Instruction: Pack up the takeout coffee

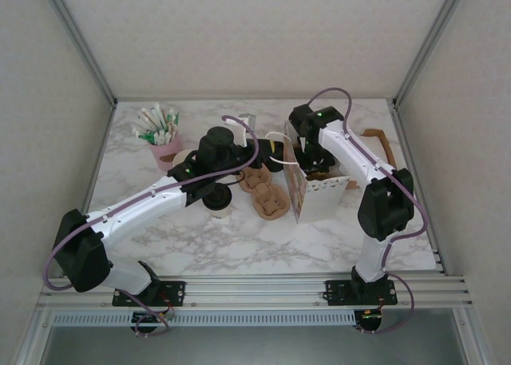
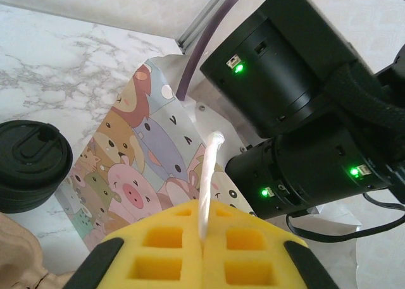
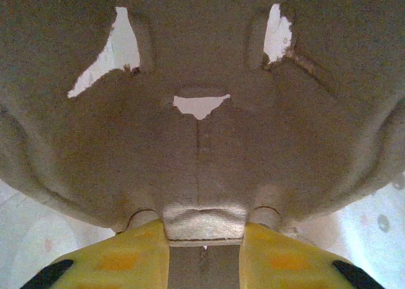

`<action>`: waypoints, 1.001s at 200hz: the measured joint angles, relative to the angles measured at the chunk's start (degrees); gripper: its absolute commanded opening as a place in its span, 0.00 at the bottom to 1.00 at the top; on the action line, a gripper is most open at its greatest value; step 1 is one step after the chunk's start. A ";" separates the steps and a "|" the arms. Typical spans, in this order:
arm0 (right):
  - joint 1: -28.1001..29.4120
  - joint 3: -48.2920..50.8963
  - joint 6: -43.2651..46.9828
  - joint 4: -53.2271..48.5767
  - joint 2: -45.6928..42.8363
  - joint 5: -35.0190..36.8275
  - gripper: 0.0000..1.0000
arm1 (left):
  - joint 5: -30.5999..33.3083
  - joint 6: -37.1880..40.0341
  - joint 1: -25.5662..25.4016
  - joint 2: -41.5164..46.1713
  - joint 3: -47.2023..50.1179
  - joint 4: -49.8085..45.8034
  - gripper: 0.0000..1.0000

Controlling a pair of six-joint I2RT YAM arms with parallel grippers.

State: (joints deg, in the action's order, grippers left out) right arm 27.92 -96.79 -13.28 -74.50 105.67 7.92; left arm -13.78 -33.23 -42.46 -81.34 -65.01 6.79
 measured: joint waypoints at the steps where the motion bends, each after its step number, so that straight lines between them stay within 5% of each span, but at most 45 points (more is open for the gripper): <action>1: 0.00 0.07 0.00 0.04 0.00 0.00 0.30 | 0.00 0.00 0.00 0.00 0.00 0.00 0.05; 200: 0.09 10.14 -0.48 8.98 -0.66 -0.02 0.32 | 0.37 0.02 0.00 0.00 0.00 -0.31 0.05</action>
State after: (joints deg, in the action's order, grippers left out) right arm 28.01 -86.65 -13.76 -65.52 105.01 7.90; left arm -13.41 -33.21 -42.46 -81.34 -65.01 6.48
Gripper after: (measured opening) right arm 0.318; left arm 0.063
